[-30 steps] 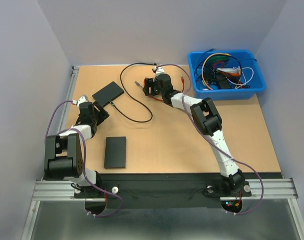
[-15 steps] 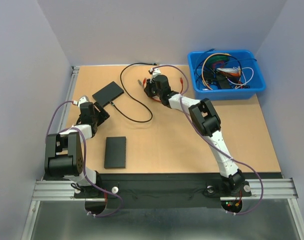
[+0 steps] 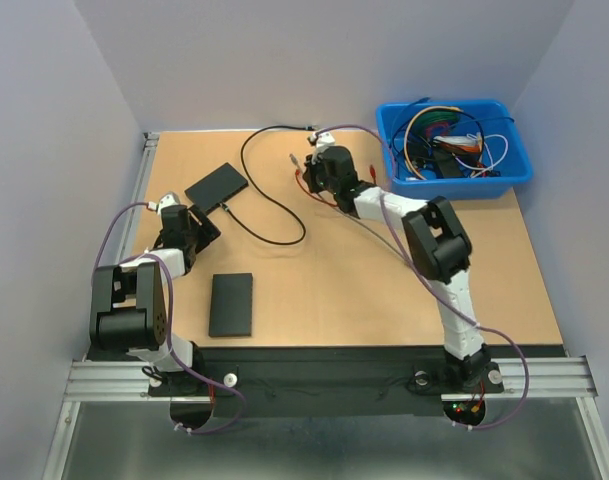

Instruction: Insert the plug into the switch port

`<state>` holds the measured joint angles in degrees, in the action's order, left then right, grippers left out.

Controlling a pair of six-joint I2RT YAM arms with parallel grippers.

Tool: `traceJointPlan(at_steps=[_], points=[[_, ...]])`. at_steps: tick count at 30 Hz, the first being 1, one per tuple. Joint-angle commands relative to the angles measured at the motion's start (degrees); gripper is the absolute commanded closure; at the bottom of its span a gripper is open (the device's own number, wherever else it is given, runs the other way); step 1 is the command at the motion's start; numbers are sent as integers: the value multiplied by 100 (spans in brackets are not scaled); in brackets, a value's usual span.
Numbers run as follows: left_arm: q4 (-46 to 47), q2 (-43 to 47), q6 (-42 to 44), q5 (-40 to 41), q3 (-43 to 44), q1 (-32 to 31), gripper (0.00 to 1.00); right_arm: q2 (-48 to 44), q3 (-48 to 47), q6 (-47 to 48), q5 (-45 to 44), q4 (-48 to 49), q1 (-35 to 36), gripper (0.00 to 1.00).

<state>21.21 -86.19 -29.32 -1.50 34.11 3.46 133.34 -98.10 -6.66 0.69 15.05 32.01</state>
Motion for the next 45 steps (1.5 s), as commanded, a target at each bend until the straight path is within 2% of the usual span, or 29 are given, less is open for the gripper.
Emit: traceJointPlan(at_steps=[1, 4, 8, 15, 17, 18, 23, 26, 29, 35, 38, 40, 45], points=[[76, 24, 102, -8, 175, -12, 24, -1633, 694, 533, -603, 797, 51, 100], [76, 24, 102, -8, 184, -21, 24, -2949, 1266, 613, -1157, 1043, 42, 100], [50, 6, 120, -8, 210, -21, 24, -4014, 1610, 762, -1580, 1158, 42, 100], [41, -29, 137, -43, 228, -13, 24, -5124, 1864, 833, -2424, 1255, 42, 99], [41, 23, 128, -35, 202, -21, 24, -5615, 2049, 745, -2162, 1255, 42, 100], [84, 76, 137, -35, 184, -13, 24, -5974, 2267, 684, -1726, 1177, 51, 100], [102, 129, 128, -35, 140, -21, 24, -6600, 2647, -308, -71, 220, 112, 100], [58, 129, 120, -87, 131, -21, 24, -6890, 3305, -907, 808, 278, 428, 100], [50, 243, 23, -227, -9, -21, 24, -6962, 3964, -926, 784, 70, 997, 100], [-99, 875, -162, -659, -194, -179, 24, -6664, 5327, -1066, 433, -90, 1588, 100], [-494, 1280, -188, -572, -203, -329, 23, -6295, 5696, -1197, 213, -29, 1773, 100], [-1019, 1447, -406, -230, -246, -538, 21, -6110, 5951, -1329, 177, 85, 1870, 99], [-1286, 1676, -654, -96, -642, -531, 19, -5636, 6418, -1672, 116, 710, 2160, 100]])
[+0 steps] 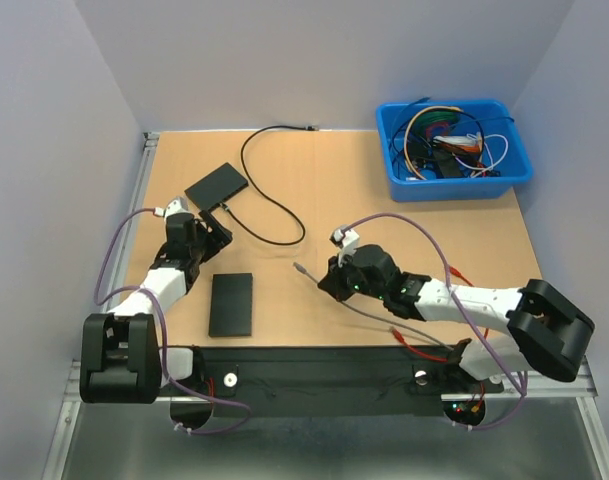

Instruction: Insert the plug into the switch port

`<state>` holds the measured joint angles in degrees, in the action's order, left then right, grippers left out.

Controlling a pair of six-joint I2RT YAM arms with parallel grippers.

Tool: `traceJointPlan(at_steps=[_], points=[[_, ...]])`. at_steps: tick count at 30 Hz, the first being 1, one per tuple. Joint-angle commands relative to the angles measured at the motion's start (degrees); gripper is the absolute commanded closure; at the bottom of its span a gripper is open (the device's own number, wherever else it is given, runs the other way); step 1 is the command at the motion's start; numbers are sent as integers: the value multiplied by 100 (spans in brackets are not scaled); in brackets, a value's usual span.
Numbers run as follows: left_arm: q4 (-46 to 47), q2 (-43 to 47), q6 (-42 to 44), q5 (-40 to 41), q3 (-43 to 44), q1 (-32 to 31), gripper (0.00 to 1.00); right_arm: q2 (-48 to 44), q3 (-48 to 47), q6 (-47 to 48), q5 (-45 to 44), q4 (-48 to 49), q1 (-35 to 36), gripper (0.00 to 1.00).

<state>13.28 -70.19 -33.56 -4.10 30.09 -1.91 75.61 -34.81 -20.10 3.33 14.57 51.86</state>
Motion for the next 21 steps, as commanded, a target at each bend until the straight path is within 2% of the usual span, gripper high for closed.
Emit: traceJointPlan(at_steps=[1, 5, 8, 17, 21], points=[[-493, 32, -247, 103, -275, 7, 17, 260, 79, -363, -97, 775, 237, 100], [-90, -126, -458, -765, -591, 77, 16, 761, -70, -355, -43, 855, 482, 100], [331, -179, -765, -1083, -1012, 86, 16, 1174, -192, -372, -8, 968, 702, 100], [535, -56, -784, -1286, -1181, 86, 17, 2115, -369, -680, 352, 1575, 905, 100], [509, -38, -634, -1269, -1005, -125, 17, 2300, -509, -759, 449, 1733, 905, 100]])
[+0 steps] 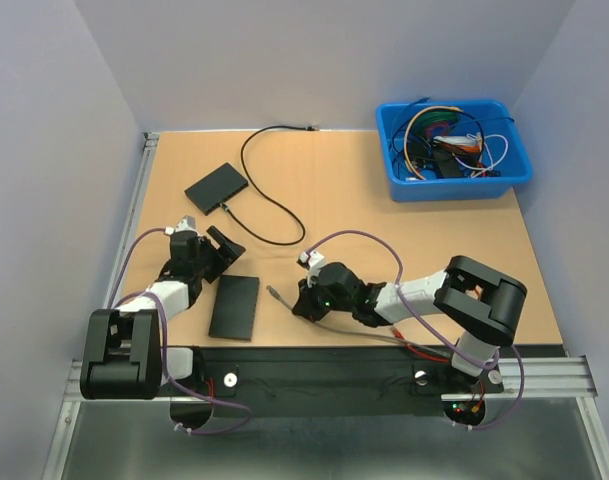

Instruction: Insert the plug into the switch port

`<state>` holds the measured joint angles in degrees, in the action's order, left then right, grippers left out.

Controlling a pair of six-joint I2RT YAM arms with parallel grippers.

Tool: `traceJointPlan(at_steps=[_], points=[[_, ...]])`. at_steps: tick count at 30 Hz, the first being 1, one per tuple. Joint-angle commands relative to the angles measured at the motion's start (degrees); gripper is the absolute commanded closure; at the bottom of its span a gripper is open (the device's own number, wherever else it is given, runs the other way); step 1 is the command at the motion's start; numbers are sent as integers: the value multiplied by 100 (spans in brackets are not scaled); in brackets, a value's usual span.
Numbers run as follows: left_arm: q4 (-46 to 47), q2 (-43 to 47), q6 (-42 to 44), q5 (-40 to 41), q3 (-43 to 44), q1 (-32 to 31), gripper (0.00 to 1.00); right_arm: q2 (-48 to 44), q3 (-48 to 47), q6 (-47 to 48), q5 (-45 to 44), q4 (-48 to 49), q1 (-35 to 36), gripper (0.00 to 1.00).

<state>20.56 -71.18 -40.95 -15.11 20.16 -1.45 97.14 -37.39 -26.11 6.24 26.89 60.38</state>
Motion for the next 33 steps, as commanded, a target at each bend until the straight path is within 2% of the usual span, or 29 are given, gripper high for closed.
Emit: traceJointPlan(at_steps=[1, 11, 13, 17, 18, 19, 21, 22, 25, 26, 27, 29, 30, 33], points=[[-219, 60, 113, -167, -4, -206, 17, 173, -269, -166, 176, 527, 53, 100], [256, -720, -115, -167, 347, -821, 17, 463, -577, -369, 387, 782, 53, 100], [378, -1184, -194, -150, 705, -1109, 17, 385, -525, -360, 169, 773, 53, 100], [502, -1530, -308, -132, 980, -1313, 18, 218, -463, -351, -280, 520, 53, 100], [545, -1609, -317, -141, 1059, -1366, 18, 165, -515, -342, -525, 336, 53, 100], [555, -1758, -317, -150, 1129, -1392, 18, 95, -576, -299, -1215, 64, 53, 100], [546, -1829, -265, -202, 1323, -1419, 18, -81, -786, -176, -1956, -919, 53, 100], [476, -1795, -221, -194, 1367, -1410, 18, -134, -849, 16, -2647, -1236, 53, 100], [125, -1506, -28, 113, 1543, -1419, 18, -310, -998, 193, -3608, -2291, 53, 98], [20, -1400, 60, 366, 1604, -1419, 18, -293, -1086, 194, -3751, -2877, 62, 96], [-86, -1294, 87, 473, 1613, -1410, 18, -249, -1174, 168, -3866, -3153, 79, 86], [-367, -978, 166, 755, 1596, -1419, 19, -100, -1516, 106, -4034, -3944, 193, 60], [-455, -864, 192, 834, 1561, -1419, 18, 75, -1630, 54, -4104, -4155, 263, 44], [-955, -337, 210, 1220, 1333, -1410, 18, 208, -1904, -236, -4158, -4623, 474, 32]])
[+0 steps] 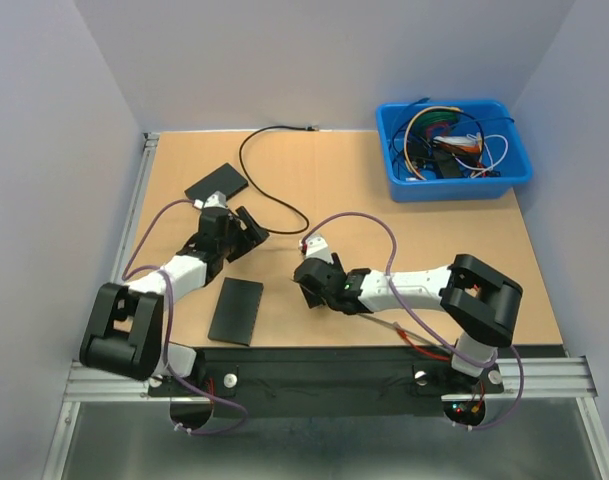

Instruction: Insert the plug into the switch port

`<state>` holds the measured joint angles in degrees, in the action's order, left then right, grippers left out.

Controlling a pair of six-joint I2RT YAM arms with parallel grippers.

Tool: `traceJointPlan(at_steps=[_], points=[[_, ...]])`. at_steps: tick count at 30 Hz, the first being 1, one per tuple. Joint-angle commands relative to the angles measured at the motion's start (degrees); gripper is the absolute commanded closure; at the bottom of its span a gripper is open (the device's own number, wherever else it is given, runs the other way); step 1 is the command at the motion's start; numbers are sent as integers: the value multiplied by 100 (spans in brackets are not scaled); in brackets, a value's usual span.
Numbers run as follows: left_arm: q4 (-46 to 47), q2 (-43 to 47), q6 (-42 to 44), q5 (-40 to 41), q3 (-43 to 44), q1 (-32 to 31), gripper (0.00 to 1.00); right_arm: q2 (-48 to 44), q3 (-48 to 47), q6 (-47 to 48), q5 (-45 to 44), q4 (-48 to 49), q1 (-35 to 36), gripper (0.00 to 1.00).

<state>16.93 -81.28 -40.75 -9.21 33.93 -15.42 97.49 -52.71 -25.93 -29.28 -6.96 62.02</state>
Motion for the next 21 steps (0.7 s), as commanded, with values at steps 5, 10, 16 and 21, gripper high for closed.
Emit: traceJointPlan(at_steps=[5, 10, 16, 21], points=[[-1393, 1745, -11, 1465, -430, -22, 17, -160, -617, -378, 7, -826, 320, 24], [-2096, 2343, -135, 1844, -642, -22, 15, -161, -855, -403, 1862, 114, 320, 32], [-2054, 2423, -310, 1555, -1029, -22, 15, 463, -1110, -720, 3118, 652, 320, 42], [-1904, 2529, -398, 1431, -1319, -22, 15, 621, -1039, -1080, 3727, 1724, 320, 41]])
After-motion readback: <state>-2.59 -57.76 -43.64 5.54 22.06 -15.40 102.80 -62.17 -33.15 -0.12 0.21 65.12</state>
